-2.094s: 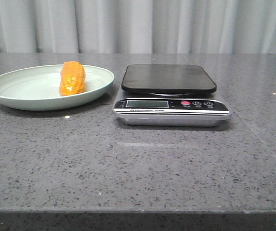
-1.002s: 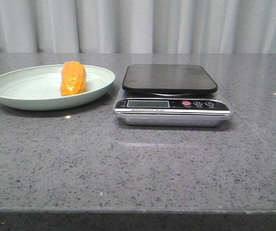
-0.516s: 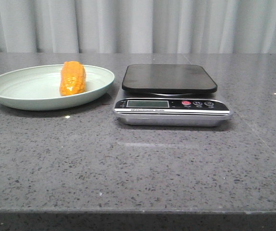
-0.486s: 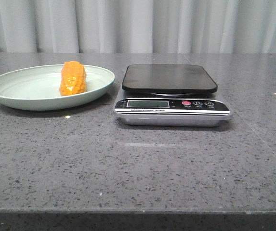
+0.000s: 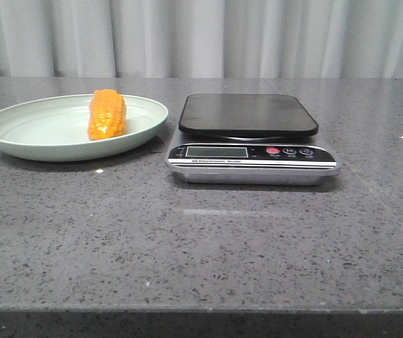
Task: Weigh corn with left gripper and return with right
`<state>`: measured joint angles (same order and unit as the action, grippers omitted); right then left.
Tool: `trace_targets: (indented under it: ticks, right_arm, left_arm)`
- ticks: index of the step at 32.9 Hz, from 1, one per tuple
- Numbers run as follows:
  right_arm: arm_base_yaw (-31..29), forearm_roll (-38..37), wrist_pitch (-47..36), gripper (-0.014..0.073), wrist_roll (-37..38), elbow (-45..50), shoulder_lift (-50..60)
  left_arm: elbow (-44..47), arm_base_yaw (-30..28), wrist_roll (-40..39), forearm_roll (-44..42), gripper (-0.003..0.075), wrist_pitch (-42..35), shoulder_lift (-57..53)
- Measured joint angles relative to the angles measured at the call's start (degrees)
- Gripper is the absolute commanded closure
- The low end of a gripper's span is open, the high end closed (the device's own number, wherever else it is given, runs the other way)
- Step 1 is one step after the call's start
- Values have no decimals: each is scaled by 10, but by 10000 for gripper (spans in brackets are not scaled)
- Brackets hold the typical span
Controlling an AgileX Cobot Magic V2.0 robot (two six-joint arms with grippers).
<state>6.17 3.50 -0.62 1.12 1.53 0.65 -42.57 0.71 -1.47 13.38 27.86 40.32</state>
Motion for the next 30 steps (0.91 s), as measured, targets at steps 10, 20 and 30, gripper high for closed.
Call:
trace_targets:
  ticks: [10, 20, 30]
  right_arm:
    - [0, 0, 0, 445, 0, 0, 0]
    - [0, 0, 0, 445, 0, 0, 0]
    - [0, 0, 0, 445, 0, 0, 0]
  left_arm:
    - [-77, 136, 0, 9, 134, -13, 139]
    - [-179, 264, -3, 6, 134, -24, 315]
    - [-312, 276, -103, -87, 261, 92, 451]
